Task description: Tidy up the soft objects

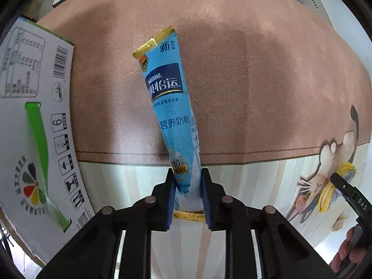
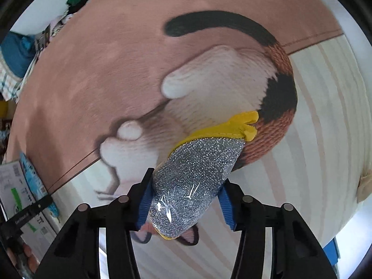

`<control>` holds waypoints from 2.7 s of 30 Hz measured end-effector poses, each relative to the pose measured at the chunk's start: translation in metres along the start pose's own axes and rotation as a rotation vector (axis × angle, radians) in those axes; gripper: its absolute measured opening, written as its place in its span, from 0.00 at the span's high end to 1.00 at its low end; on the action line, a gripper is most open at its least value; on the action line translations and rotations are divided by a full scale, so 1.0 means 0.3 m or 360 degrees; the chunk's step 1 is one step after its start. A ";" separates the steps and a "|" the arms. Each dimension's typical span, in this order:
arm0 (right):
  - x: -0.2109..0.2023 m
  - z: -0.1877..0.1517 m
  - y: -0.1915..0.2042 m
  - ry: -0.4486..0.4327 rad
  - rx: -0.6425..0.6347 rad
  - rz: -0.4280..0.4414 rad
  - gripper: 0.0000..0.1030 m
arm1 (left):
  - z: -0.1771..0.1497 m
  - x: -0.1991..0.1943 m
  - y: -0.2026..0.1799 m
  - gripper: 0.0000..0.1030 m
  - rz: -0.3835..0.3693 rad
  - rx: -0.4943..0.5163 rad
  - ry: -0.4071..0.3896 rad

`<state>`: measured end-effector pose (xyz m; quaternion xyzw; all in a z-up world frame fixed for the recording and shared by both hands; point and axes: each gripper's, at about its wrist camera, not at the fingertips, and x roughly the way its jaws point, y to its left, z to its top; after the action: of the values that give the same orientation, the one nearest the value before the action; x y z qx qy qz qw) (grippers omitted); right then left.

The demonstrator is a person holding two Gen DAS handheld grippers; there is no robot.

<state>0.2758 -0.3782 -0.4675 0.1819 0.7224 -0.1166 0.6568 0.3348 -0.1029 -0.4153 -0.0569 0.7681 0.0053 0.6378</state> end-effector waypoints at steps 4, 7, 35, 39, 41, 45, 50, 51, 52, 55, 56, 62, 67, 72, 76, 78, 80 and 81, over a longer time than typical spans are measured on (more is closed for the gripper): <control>-0.061 -0.045 0.073 -0.0051 -0.0073 0.0040 0.49 | -0.056 -0.040 -0.001 0.85 -0.0030 0.0023 -0.0046; -0.114 -0.085 0.123 -0.0091 -0.0130 0.0073 0.50 | -0.112 -0.091 0.013 0.86 -0.0065 0.0054 -0.0099; -0.632 -0.580 1.102 -0.0286 -0.0892 0.0398 0.50 | -0.352 -0.731 0.739 0.86 -0.0149 -0.0024 -0.0660; -0.547 -0.627 1.240 -0.0222 -0.0949 0.0344 0.50 | -0.325 -0.684 0.923 0.86 -0.0072 -0.0075 -0.0607; -0.492 -0.642 1.297 -0.0182 -0.0985 0.0297 0.50 | -0.305 -0.651 1.001 0.86 -0.0038 -0.0089 -0.0573; -0.372 -0.657 1.377 -0.0115 -0.1034 0.0176 0.50 | -0.261 -0.557 1.131 0.86 0.0010 -0.0116 -0.0467; -0.228 -0.658 1.430 -0.0045 -0.1081 -0.0008 0.50 | -0.195 -0.416 1.241 0.86 0.0043 -0.0151 -0.0304; -0.194 -0.659 1.441 -0.0017 -0.1098 -0.0068 0.50 | -0.183 -0.389 1.255 0.84 0.0063 -0.0150 -0.0276; -0.175 -0.659 1.445 -0.0005 -0.1101 -0.0105 0.47 | -0.177 -0.367 1.273 0.83 0.0079 -0.0148 -0.0257; -0.148 -0.672 1.465 0.0046 -0.1131 -0.0152 0.40 | -0.167 -0.313 1.306 0.78 0.0102 -0.0208 -0.0131; -0.147 -0.678 1.471 0.0044 -0.1133 -0.0163 0.32 | -0.165 -0.301 1.311 0.76 0.0078 -0.0214 -0.0105; -0.171 -0.689 1.468 0.0022 -0.1083 -0.0128 0.18 | -0.190 -0.334 1.312 0.57 0.0039 -0.0225 -0.0167; -0.212 -0.696 1.452 -0.0016 -0.1002 -0.0065 0.06 | -0.241 -0.413 1.278 0.39 0.0033 -0.0205 -0.0285; -0.260 -0.732 1.435 -0.0066 -0.0950 0.0001 0.00 | -0.333 -0.495 1.216 0.32 0.0055 -0.0148 -0.0407; -0.319 -0.780 1.431 -0.0158 -0.0932 0.0011 0.00 | -0.370 -0.544 1.188 0.05 0.0099 -0.0138 -0.0510; -0.332 -0.796 1.431 -0.0183 -0.0932 0.0012 0.00 | -0.386 -0.562 1.183 0.02 0.0100 -0.0144 -0.0538; -0.341 -0.811 1.430 -0.0206 -0.0941 0.0002 0.00 | -0.395 -0.566 1.171 0.02 0.0098 -0.0147 -0.0551; -0.343 -0.816 1.429 -0.0212 -0.0941 -0.0004 0.00 | -0.402 -0.566 1.167 0.02 0.0099 -0.0152 -0.0556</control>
<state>0.2393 0.0989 -0.3084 -0.0262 0.6805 0.0864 0.7271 0.2144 0.2488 -0.2489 -0.0617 0.6459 0.0713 0.7575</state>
